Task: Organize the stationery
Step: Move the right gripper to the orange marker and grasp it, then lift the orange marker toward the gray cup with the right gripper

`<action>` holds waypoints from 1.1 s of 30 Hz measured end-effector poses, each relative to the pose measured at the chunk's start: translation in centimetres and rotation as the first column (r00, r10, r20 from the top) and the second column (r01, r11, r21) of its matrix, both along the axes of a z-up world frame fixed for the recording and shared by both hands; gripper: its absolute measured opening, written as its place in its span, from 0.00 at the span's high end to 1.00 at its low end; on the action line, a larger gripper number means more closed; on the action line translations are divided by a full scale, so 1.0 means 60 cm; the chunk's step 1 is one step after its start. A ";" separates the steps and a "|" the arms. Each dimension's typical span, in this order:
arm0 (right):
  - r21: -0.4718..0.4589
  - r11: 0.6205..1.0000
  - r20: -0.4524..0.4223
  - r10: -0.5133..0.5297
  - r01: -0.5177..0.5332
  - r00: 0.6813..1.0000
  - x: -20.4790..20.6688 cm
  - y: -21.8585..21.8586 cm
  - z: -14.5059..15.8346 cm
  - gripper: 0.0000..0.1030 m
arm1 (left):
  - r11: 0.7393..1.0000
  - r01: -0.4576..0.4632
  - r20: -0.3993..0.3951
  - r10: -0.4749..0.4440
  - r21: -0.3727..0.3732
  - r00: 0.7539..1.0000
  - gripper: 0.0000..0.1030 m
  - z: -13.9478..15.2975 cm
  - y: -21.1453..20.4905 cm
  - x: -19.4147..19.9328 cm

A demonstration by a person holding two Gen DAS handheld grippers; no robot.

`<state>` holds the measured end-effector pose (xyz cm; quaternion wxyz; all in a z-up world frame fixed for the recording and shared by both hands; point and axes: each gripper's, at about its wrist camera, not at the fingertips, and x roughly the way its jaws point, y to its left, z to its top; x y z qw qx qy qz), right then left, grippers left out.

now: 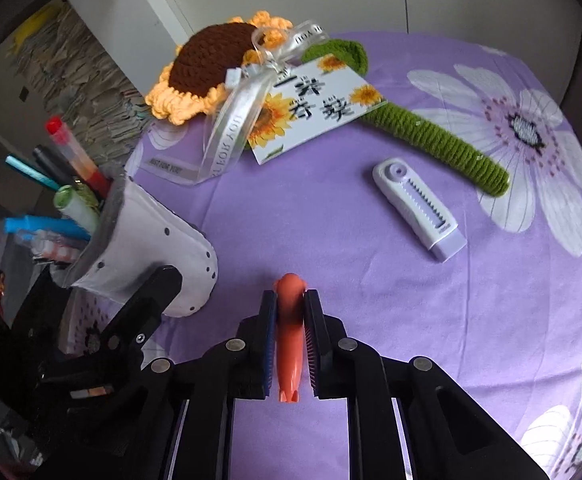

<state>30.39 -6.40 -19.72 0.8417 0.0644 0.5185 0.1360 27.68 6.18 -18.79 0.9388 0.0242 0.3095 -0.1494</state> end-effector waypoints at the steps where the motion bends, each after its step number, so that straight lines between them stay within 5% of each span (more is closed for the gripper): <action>1: -0.026 1.000 0.027 0.016 -0.015 1.000 -0.006 -0.001 0.012 0.85 | 1.000 0.000 0.000 0.000 0.000 1.000 0.25 0.000 0.000 0.000; 5: -0.159 0.985 0.074 0.077 -0.065 0.994 -0.028 -0.004 0.029 0.85 | 1.000 0.000 -0.001 0.000 0.000 1.000 0.25 0.000 0.000 0.000; 10: -0.270 0.955 0.017 0.135 -0.125 0.991 -0.056 -0.009 -0.010 0.85 | 1.000 -0.001 -0.004 0.001 0.000 1.000 0.25 -0.002 0.000 0.001; 21: -0.234 0.967 -0.034 0.090 -0.096 0.995 -0.052 -0.038 -0.031 0.85 | 1.000 -0.001 -0.004 0.001 0.000 1.000 0.25 -0.002 -0.001 0.001; 33: -0.295 0.950 -0.059 0.087 -0.101 0.994 -0.036 -0.015 -0.034 0.85 | 1.000 0.000 0.001 0.000 0.002 1.000 0.25 -0.003 0.000 0.001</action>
